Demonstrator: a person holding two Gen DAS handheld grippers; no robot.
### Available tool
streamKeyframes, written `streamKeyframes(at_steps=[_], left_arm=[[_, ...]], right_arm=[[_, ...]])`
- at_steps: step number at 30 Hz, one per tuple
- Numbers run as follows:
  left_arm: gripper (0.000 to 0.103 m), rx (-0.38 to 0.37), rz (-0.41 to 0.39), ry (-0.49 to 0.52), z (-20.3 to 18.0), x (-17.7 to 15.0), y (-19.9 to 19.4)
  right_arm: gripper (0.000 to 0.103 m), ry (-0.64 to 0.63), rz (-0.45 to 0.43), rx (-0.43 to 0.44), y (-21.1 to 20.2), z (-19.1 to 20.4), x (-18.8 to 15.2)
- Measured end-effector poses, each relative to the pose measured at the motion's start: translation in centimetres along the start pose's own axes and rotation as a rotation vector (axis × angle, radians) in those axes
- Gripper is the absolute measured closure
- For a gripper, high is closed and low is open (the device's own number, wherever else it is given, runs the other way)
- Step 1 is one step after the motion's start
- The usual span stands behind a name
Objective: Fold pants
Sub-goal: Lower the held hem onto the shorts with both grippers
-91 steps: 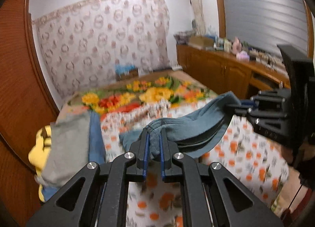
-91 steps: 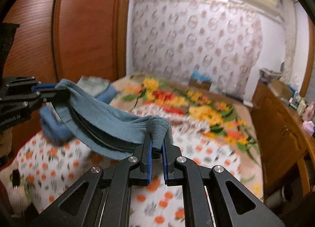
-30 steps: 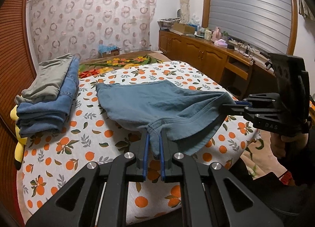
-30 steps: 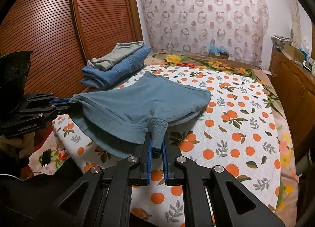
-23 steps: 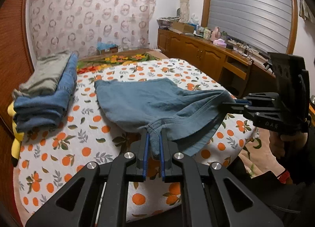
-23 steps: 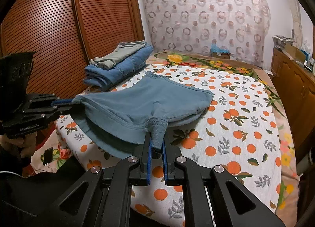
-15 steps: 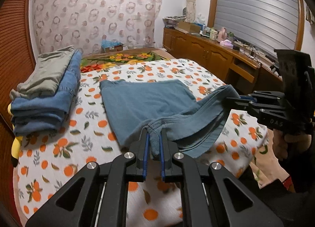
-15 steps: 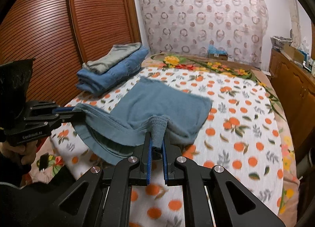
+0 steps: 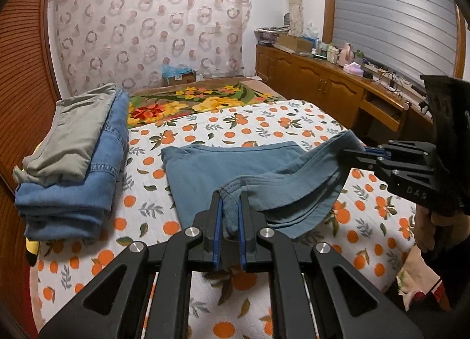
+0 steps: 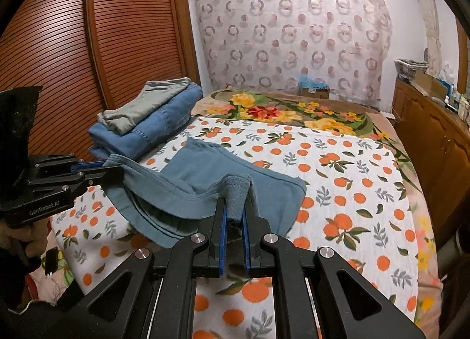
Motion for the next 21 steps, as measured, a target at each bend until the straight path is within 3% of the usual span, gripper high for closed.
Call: streamKeyframes(at_steps=[10, 21], left_arm=[[0.093, 0.015, 0.012, -0.005, 1.2, 1.8, 1.9], [0.089, 0.047, 0.057, 0.006, 1.4, 0.6, 4.6]], right_arm=[[0.095, 0.011, 0.020, -0.004, 2.4, -1.5, 1.2], [0.095, 0.032, 0.091, -0.021, 5.8, -2.5, 0.5]])
Point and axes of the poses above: each gripper's, at about its wrist camera, not at the fingertips, and y roughly the way its jaws point, z to its left, x to its top, the point moved 8 cm from there along y, roughly the way its jaws point, and after that the axes turned 5 degrees about x, right-handed, at the moved point
